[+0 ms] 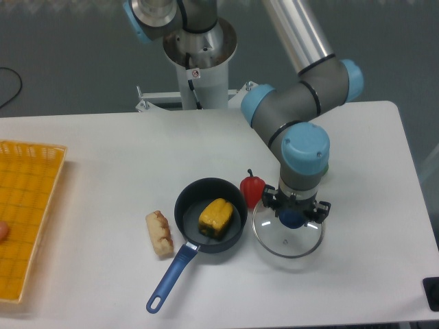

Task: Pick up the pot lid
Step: 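Lift the glass lid up off the table by its knob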

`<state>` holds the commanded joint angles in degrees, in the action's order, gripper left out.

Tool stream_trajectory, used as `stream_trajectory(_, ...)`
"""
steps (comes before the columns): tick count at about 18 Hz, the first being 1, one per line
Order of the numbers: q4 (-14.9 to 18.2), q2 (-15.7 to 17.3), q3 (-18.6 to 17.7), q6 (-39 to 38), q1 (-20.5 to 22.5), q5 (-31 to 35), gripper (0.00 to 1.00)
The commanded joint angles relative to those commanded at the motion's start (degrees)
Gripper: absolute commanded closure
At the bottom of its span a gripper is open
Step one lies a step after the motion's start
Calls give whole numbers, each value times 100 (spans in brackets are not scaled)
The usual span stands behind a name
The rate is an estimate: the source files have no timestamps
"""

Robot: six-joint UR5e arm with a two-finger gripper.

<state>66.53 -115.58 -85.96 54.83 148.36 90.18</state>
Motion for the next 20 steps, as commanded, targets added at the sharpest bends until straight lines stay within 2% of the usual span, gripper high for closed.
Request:
stream_trajectory(3,246,44,70,106,9,-9,48)
stream_trajectory(20,247,88,18,106,44,-44,48)
